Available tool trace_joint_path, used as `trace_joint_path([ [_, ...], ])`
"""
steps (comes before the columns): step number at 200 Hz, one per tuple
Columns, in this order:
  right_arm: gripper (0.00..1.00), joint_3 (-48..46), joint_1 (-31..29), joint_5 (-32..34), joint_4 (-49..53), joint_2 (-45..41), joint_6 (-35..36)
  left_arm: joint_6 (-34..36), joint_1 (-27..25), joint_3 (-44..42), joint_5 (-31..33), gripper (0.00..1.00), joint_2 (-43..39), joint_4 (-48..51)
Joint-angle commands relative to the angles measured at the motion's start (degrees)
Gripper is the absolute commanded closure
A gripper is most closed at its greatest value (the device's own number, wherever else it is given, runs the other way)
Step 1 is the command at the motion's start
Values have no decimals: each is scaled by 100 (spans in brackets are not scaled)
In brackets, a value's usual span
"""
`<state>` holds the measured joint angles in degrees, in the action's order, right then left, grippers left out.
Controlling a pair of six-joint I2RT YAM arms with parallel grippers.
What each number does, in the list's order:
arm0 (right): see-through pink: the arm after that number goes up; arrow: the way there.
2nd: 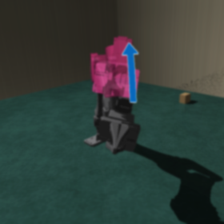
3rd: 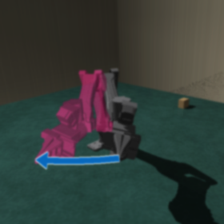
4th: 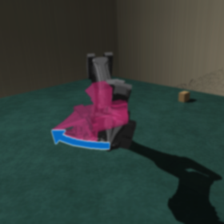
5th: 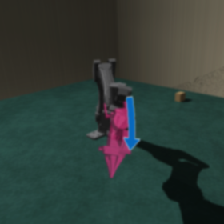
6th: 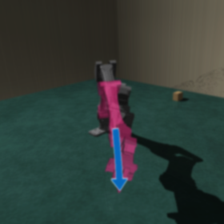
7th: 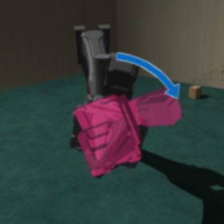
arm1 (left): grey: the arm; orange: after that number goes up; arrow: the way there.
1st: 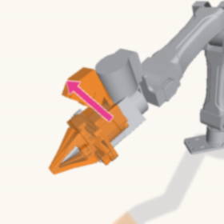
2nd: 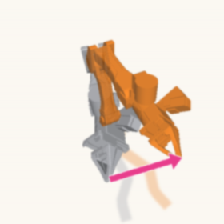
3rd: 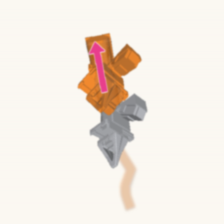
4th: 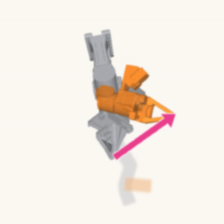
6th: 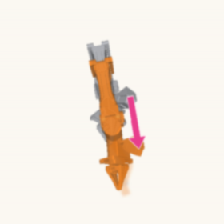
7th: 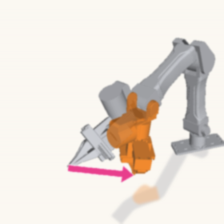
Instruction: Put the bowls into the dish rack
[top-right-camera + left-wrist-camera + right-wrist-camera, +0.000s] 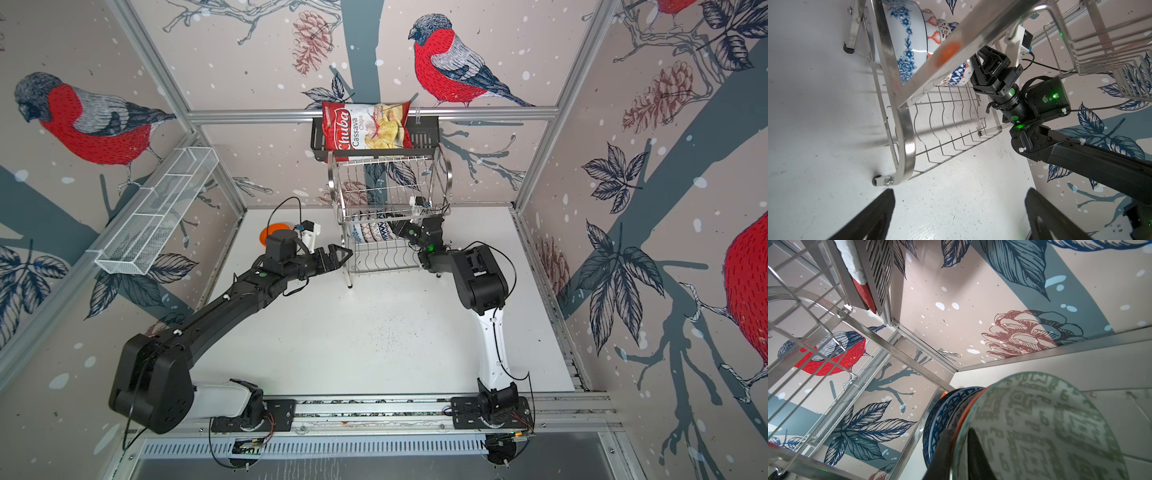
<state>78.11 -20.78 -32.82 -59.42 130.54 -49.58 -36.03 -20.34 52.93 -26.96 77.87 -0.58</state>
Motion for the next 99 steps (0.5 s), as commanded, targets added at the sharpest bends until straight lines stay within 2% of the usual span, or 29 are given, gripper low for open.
trace_joint_path([
  [1, 83, -41, 97, 228, 800, 86, 150, 13, 12, 14, -65, 2, -7, -146],
  [56, 83, -79, 135, 264, 880, 31, 197, 11, 12, 12, -59, 2, 1, -146],
  [99, 79, -103, 135, 258, 820, 42, 159, 12, 13, 9, -58, 2, 7, -144],
])
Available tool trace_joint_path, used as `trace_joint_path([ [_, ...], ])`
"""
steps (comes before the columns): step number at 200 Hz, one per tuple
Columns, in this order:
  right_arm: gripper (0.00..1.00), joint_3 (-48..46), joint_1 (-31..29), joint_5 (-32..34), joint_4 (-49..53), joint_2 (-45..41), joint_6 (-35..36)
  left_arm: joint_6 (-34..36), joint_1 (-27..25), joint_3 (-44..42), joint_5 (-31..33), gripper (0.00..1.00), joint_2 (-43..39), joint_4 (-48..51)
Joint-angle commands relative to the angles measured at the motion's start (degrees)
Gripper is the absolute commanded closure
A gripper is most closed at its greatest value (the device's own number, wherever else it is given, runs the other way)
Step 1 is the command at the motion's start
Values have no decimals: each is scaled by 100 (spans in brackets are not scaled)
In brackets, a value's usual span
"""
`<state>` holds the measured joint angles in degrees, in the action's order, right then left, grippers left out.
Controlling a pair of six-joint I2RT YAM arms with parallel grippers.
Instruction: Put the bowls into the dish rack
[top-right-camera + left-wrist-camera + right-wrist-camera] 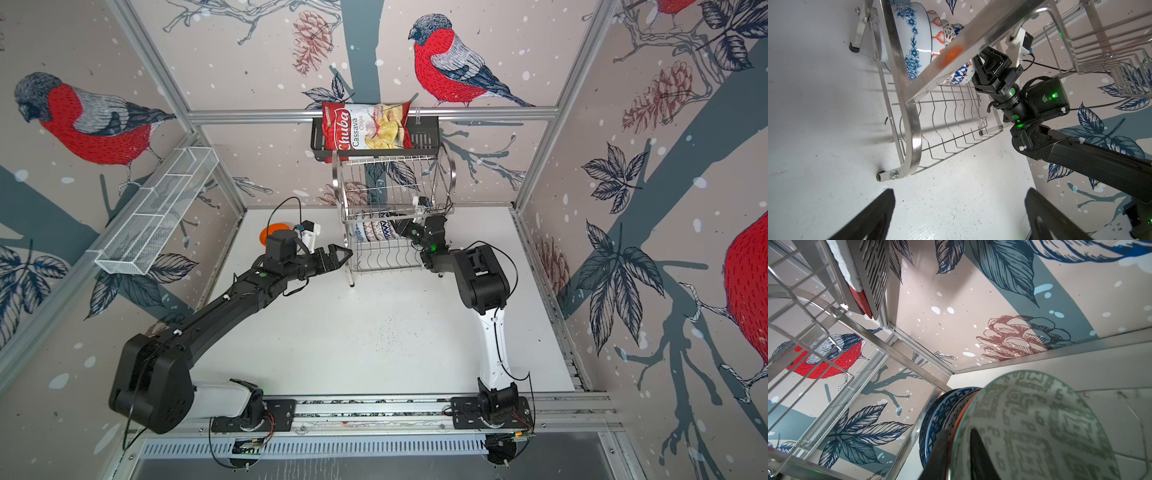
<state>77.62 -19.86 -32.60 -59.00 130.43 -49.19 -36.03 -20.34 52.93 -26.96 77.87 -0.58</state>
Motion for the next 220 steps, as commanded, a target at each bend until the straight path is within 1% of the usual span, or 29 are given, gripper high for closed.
trace_joint_path([
  [1, 79, -54, 43, 236, 777, 57, 120, 14, 13, 12, -56, 2, 8, -140],
  [64, 78, -115, 43, 350, 755, -11, 103, 9, 12, 13, -70, 2, 9, -153],
  [80, 84, -60, 44, 287, 763, 24, 72, 12, 7, 10, -70, 2, 9, -147],
  [127, 89, 22, 52, 242, 725, 103, -98, 16, 12, 16, -72, 2, 1, -153],
  [177, 89, 17, 96, 105, 581, 182, -318, 17, 12, 21, -70, 2, 1, -149],
  [220, 79, 86, 114, 101, 750, 182, -271, 19, 6, 20, -69, 2, 1, -149],
])
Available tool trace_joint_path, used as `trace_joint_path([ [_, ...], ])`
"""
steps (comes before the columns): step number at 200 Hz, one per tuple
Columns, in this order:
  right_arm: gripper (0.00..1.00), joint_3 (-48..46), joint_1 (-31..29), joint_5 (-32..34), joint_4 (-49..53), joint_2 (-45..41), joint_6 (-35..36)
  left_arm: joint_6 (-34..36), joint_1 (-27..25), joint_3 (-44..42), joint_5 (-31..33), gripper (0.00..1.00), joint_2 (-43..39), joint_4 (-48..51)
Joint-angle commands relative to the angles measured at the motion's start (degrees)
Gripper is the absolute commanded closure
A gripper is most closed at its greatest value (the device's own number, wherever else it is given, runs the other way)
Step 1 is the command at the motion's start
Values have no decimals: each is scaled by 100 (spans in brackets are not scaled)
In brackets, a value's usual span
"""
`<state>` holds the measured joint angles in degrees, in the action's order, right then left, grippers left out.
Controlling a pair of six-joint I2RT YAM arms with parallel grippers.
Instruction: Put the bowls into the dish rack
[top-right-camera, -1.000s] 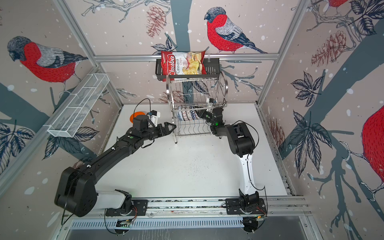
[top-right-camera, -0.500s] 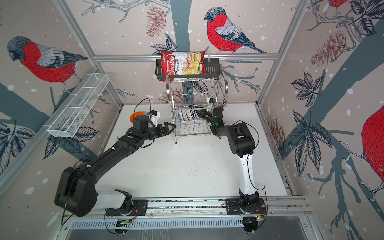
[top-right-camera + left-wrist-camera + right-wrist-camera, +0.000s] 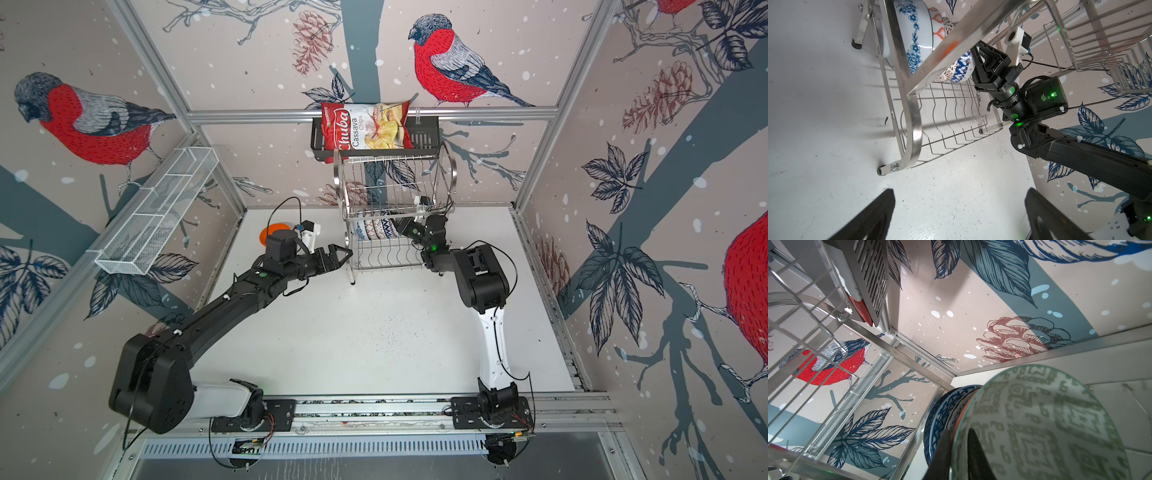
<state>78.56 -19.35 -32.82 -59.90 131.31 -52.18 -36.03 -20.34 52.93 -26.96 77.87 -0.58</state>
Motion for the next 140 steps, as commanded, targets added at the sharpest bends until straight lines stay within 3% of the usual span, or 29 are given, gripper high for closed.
trace_joint_path([
  [1, 79, -8, 63, 125, 840, 96, 31, 23, 9, 22, -66, 2, 1, -151],
  [140, 64, -237, 56, 233, 490, -175, 42, 14, 12, 12, -72, 2, 18, -147],
])
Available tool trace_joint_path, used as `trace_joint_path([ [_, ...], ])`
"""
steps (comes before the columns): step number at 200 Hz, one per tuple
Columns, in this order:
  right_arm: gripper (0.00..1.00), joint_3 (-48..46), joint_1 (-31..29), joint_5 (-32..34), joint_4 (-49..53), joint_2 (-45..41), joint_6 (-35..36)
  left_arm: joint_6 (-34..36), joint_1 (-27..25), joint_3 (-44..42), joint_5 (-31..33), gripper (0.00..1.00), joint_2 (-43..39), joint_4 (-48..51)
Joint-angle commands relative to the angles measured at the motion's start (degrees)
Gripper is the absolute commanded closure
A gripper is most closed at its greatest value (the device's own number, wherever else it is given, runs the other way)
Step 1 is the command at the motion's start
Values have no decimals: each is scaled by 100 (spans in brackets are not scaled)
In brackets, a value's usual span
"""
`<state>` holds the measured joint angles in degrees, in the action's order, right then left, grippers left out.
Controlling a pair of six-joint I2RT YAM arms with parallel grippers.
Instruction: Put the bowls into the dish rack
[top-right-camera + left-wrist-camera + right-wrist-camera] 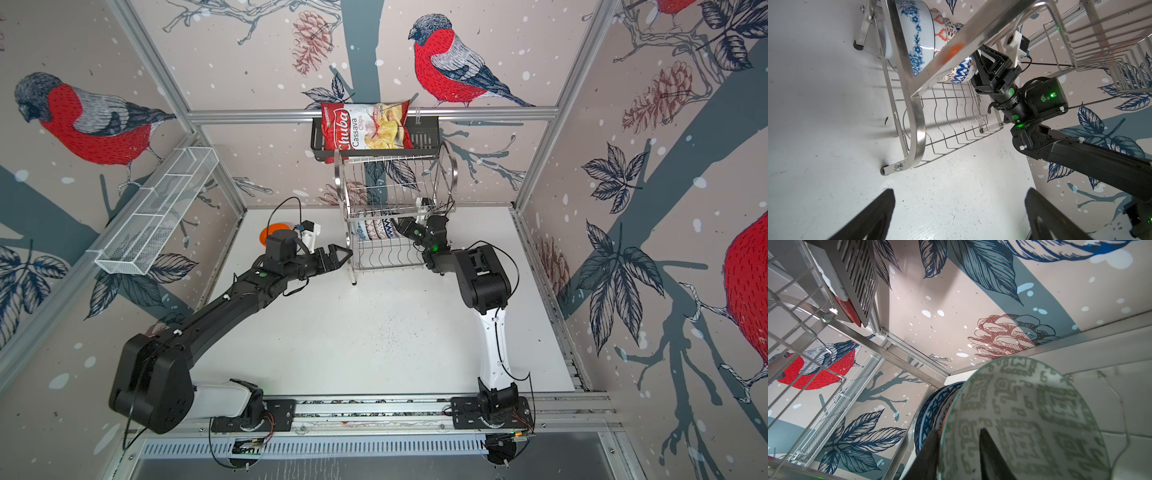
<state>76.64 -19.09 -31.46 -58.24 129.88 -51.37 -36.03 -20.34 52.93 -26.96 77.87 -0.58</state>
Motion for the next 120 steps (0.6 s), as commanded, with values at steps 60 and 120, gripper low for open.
trace_joint_path([
  [60, 59, -87, 31, 183, 124, -66, -160, 26, 12, 25, -57, 2, 9, -141],
  [120, 53, -110, 76, 283, 71, -63, -290, 20, 12, 16, -61, 2, 1, -136],
])
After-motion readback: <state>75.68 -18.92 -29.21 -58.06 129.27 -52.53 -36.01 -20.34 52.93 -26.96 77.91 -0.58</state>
